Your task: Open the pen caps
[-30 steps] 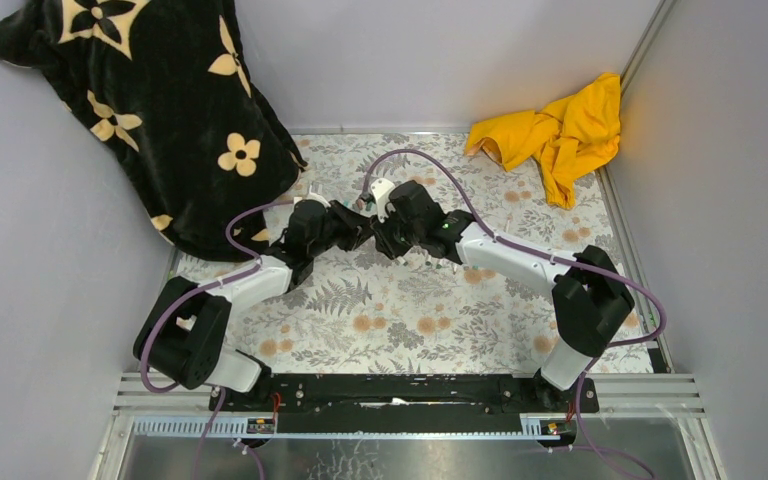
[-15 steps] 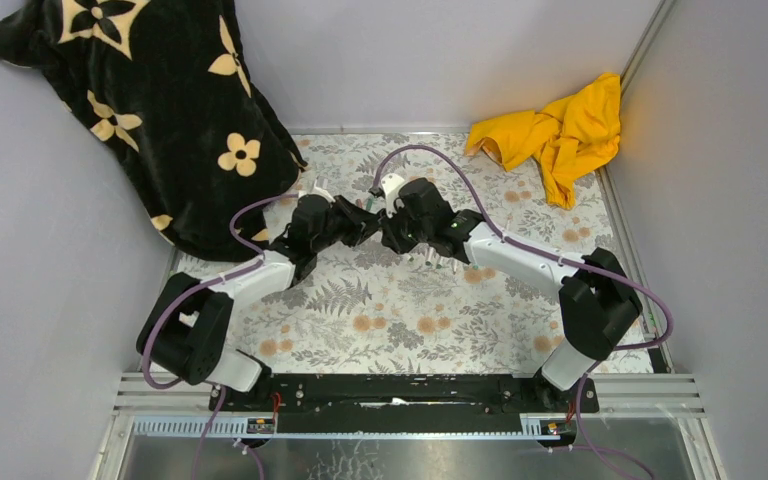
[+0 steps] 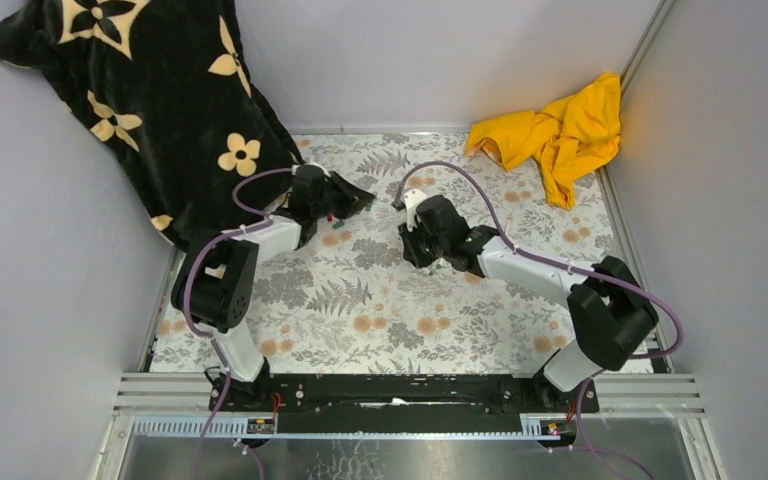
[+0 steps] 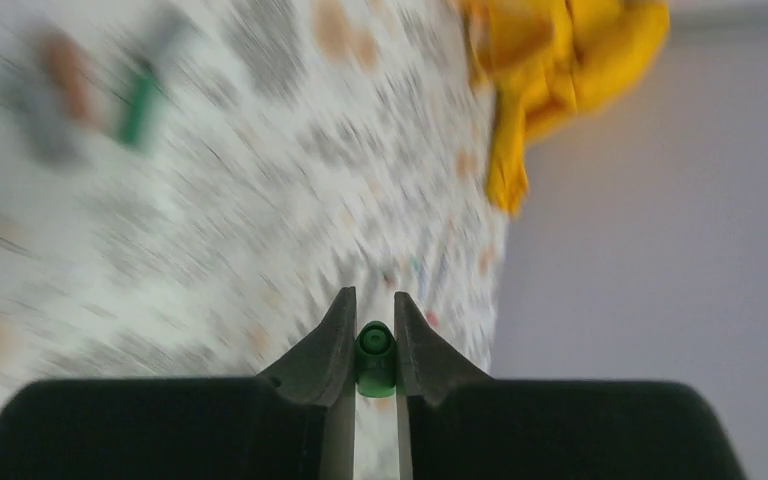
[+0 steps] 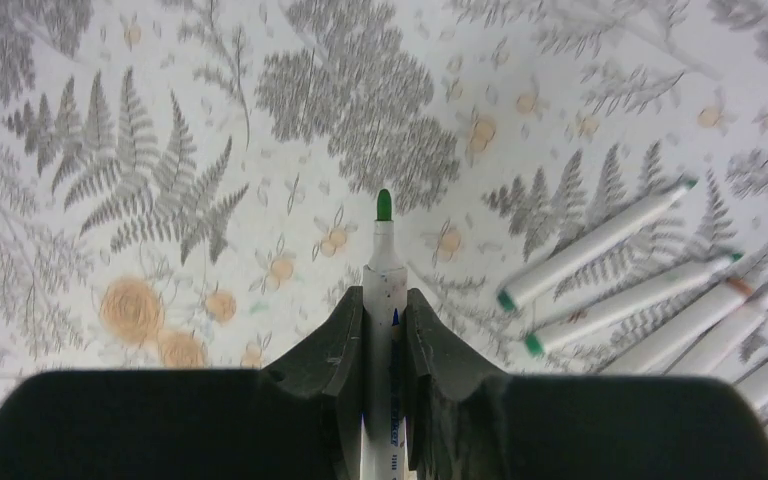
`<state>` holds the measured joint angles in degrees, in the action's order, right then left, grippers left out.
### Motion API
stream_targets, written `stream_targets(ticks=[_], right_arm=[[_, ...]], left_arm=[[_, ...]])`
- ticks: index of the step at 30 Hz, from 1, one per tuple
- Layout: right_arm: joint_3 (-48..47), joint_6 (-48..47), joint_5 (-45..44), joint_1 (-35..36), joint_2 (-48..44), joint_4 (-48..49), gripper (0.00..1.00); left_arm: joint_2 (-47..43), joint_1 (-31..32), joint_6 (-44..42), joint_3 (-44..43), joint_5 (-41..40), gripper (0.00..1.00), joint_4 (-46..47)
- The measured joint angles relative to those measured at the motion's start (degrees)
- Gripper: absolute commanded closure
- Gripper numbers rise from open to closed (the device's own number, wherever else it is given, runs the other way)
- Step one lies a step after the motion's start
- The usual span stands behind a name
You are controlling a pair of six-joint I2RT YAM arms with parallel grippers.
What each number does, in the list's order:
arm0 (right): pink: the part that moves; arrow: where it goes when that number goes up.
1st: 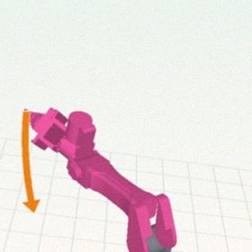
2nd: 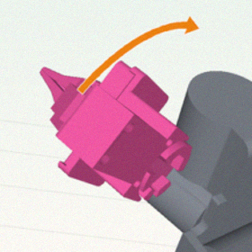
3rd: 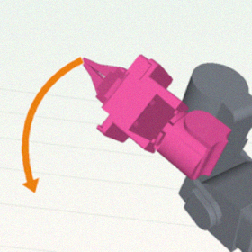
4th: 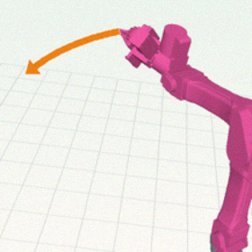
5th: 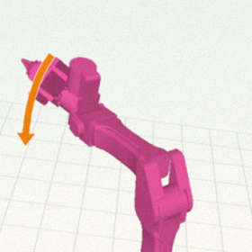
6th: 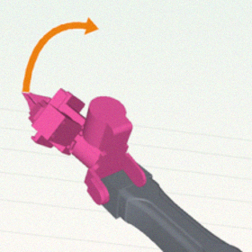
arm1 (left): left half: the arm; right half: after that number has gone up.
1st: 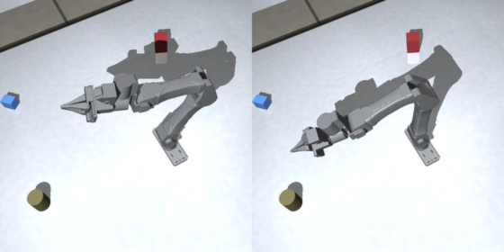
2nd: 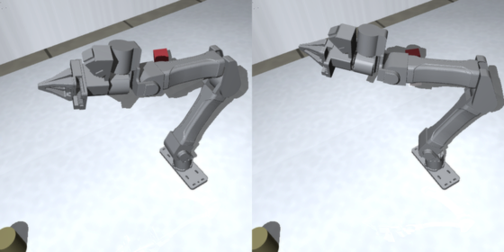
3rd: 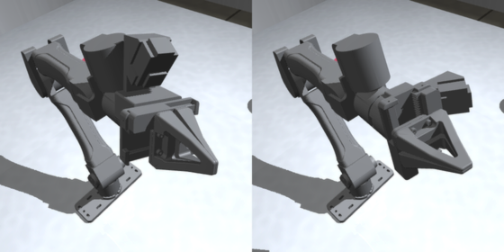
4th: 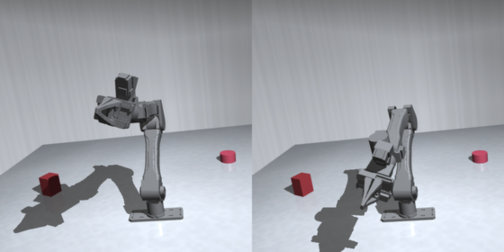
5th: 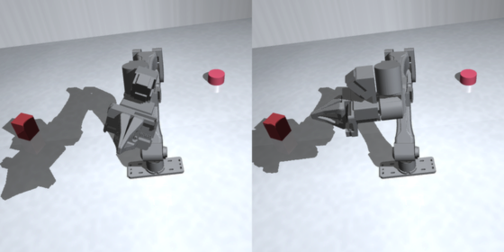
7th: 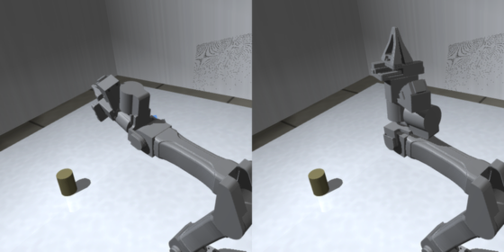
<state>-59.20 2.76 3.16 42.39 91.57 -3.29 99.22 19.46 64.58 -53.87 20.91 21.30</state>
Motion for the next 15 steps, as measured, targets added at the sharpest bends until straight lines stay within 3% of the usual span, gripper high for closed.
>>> stream_targets(ticks=[5, 12, 15], right_arm=[[3.15, 0.83, 0.61, 0.13, -3.26, -3.82, 1.0], [2.89, 2.62, 0.04, -0.24, -2.99, -3.82, 1.0], [0.11, 4.24, -2.05, -0.39, 0.07, -4.02, 1.0]], left_arm=[[3.58, -7.34, -3.56, -3.76, -5.31, 1.0, -2.1], [5.18, -6.6, -9.86, -9.11, -8.13, 1.0, -9.01], [5.18, -5.84, -13.22, -11.19, -10.82, 0.92, -13.79]])
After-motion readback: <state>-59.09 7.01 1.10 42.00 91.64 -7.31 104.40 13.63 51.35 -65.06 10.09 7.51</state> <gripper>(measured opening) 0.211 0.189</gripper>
